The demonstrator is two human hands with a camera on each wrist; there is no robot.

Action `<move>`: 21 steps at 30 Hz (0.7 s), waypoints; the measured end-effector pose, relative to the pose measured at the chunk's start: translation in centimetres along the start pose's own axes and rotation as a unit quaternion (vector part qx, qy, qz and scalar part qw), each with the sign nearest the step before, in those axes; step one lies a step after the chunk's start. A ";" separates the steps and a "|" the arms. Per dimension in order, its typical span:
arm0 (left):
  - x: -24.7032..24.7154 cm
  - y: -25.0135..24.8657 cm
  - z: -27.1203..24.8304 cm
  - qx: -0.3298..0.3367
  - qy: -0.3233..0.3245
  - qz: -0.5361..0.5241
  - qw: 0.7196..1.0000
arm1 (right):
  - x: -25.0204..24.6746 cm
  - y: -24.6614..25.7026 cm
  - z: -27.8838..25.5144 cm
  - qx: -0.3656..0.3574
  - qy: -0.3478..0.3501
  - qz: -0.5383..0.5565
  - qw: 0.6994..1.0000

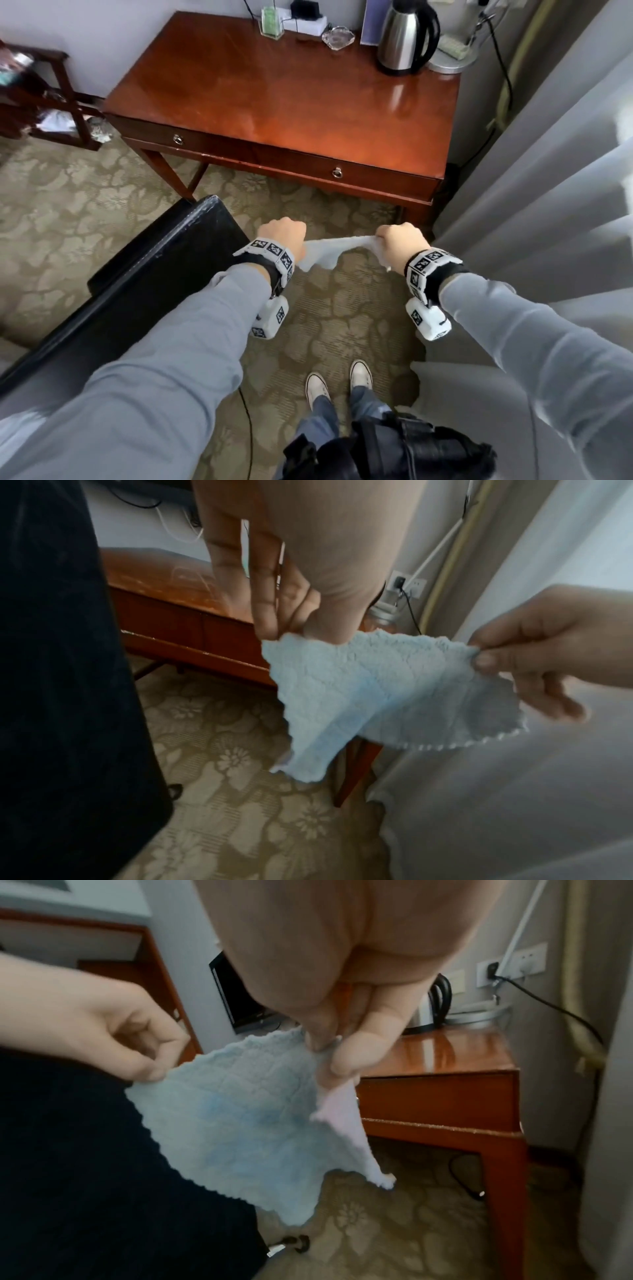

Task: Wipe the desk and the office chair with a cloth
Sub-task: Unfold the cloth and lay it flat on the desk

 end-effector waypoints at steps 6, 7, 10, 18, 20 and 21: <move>-0.7 -0.3 0.6 0.014 -0.073 -0.191 0.979 | 0.2 -2.1 0.3 0.045 -0.007 0.114 0.992; -0.7 -0.4 0.6 0.017 -0.080 -0.210 0.974 | 0.3 -2.4 0.2 0.050 0.000 0.114 0.992; -0.8 -0.9 0.4 0.015 -0.077 -0.273 0.959 | 0.5 -3.6 0.1 0.066 0.018 0.084 0.994; -1.0 -1.7 2.3 0.006 -0.106 -0.304 0.947 | -1.0 -6.2 1.6 0.093 0.055 0.193 0.975; -1.6 -2.1 2.7 0.008 -0.106 -0.276 0.955 | -1.7 -6.6 2.5 0.094 0.040 0.183 0.978; -1.8 -2.3 3.1 0.008 -0.105 -0.266 0.958 | -2.1 -6.8 3.0 0.094 0.028 0.167 0.981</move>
Point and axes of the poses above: each hand's wrist, its own z-axis towards the middle knuckle, its own x-axis out of the palm, y = z × x, the point moved 5 cm from there along z, towards the middle knuckle, and after that the axes turned 6 degrees about -z, right-handed, at the moved point
